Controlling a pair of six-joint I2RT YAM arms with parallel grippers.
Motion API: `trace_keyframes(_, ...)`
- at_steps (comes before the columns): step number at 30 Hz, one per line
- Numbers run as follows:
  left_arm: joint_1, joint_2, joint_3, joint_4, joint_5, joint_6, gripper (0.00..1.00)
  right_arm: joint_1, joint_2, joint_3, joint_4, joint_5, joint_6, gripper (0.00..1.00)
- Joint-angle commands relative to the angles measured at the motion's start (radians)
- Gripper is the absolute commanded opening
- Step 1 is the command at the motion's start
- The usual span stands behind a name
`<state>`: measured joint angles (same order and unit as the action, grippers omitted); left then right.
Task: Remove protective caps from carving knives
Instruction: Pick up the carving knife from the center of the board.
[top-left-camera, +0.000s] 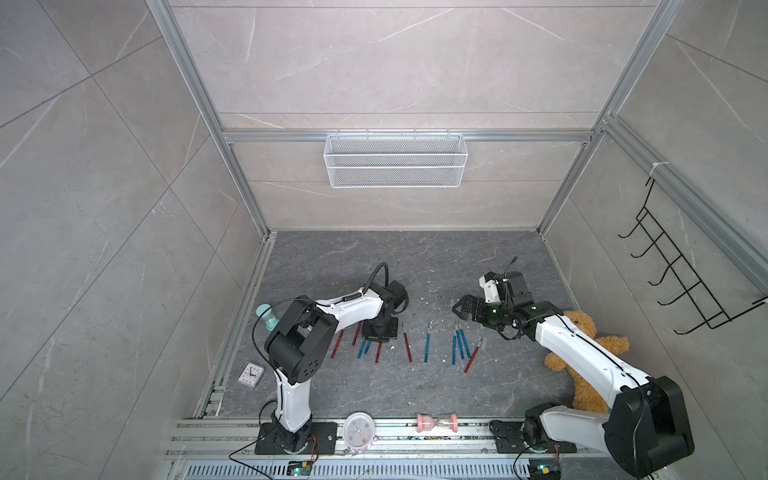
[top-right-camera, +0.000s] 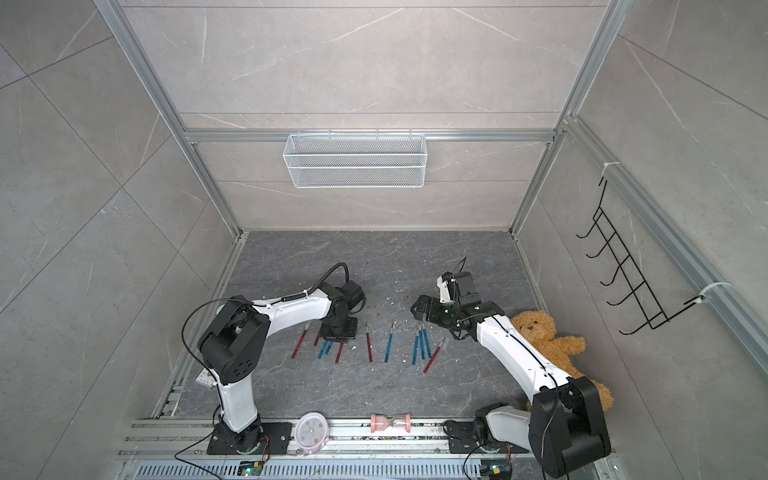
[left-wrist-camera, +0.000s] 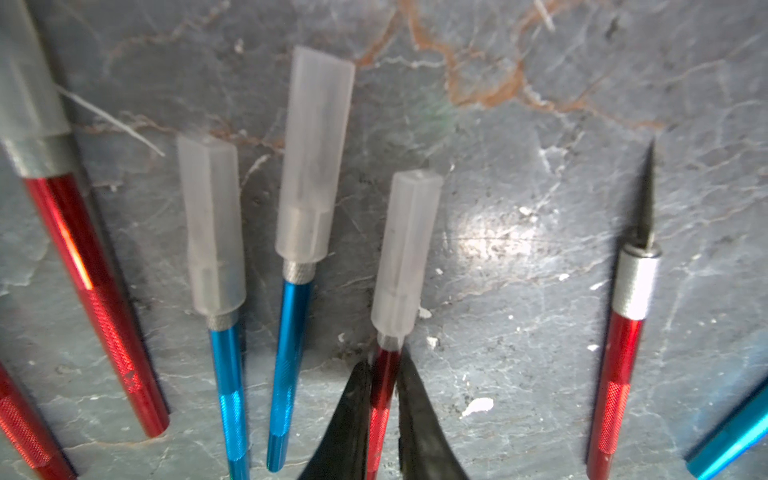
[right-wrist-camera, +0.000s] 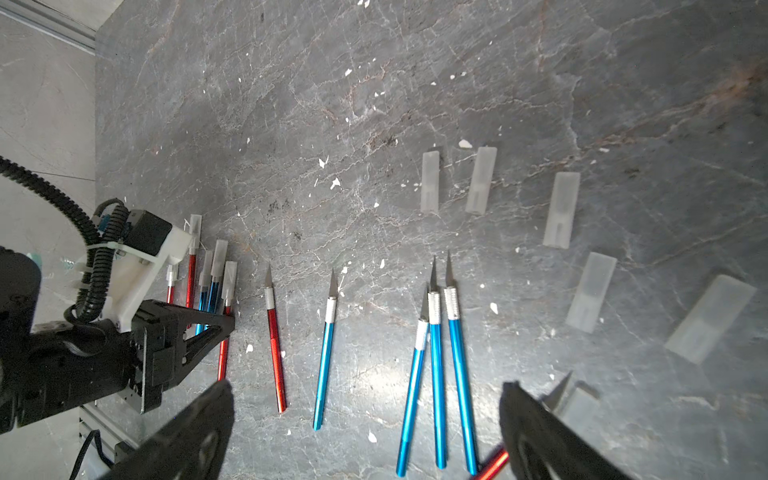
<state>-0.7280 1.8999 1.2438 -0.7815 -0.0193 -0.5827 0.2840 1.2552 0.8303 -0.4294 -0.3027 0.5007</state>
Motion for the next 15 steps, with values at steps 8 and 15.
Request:
trace_keyframes(8, -0.026, 0.046, 0.009, 0.049, 0.054, 0.018, 0.15, 0.004, -0.004, 0.003, -0.005, 0.017, 0.002, 1.0)
trace_keyframes(15, -0.039, 0.002, 0.033, 0.047, 0.083, 0.024, 0.15, 0.003, -0.006, 0.003, -0.005, 0.01, 0.002, 1.0)
